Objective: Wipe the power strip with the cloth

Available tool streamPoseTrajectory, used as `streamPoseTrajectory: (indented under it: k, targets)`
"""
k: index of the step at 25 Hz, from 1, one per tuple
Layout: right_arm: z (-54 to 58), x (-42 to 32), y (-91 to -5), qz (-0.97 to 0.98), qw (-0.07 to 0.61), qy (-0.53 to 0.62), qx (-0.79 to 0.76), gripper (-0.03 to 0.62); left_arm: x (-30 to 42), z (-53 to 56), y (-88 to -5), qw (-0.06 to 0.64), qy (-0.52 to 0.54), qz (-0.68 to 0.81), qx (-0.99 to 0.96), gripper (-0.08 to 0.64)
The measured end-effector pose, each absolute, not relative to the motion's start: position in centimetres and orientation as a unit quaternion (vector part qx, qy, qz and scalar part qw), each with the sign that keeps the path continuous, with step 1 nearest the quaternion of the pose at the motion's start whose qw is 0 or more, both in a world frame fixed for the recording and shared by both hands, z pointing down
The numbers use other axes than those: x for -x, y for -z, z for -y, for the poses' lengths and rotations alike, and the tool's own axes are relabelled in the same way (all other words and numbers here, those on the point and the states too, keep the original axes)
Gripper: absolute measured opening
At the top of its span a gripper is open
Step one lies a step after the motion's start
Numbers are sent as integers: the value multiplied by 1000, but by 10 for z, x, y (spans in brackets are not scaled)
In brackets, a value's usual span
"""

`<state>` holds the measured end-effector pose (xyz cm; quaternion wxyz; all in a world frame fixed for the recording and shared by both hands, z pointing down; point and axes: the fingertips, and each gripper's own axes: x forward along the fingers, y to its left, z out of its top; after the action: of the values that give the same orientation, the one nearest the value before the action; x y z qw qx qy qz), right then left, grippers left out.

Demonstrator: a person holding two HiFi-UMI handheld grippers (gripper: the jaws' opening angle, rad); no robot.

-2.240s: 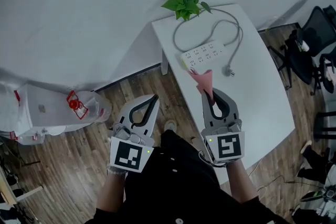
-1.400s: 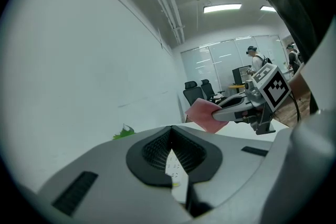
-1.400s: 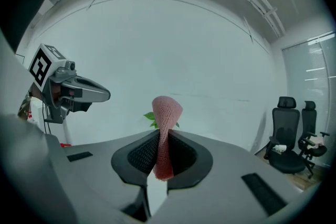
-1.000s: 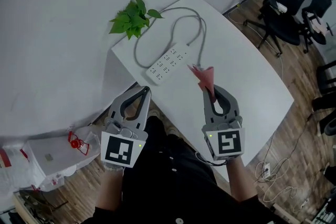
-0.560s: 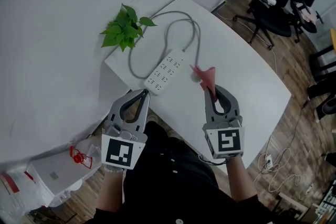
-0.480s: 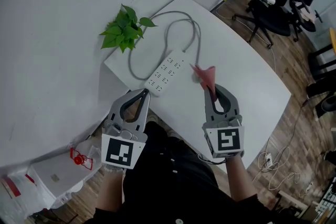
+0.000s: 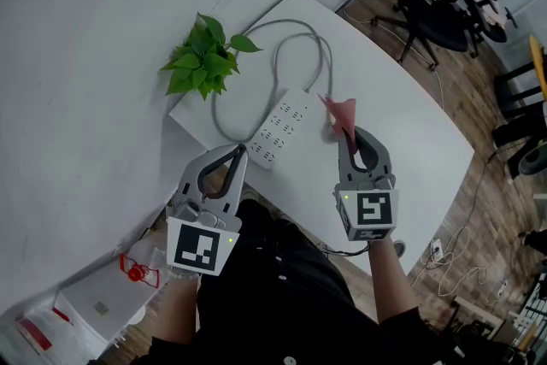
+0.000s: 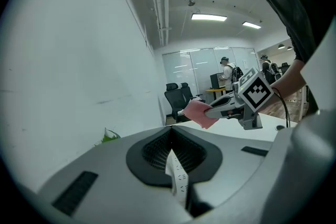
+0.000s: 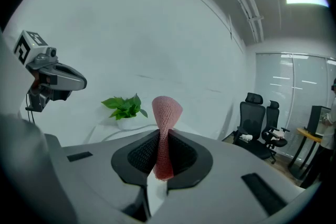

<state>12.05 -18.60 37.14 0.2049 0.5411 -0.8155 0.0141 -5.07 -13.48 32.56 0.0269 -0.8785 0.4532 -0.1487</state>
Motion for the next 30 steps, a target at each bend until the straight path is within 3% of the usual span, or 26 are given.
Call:
streamPoseTrajectory:
  k: [30]
  targets:
    - [276, -117, -503, 754, 338, -100, -555, 57, 85, 173, -346, 14, 152, -399, 904, 12]
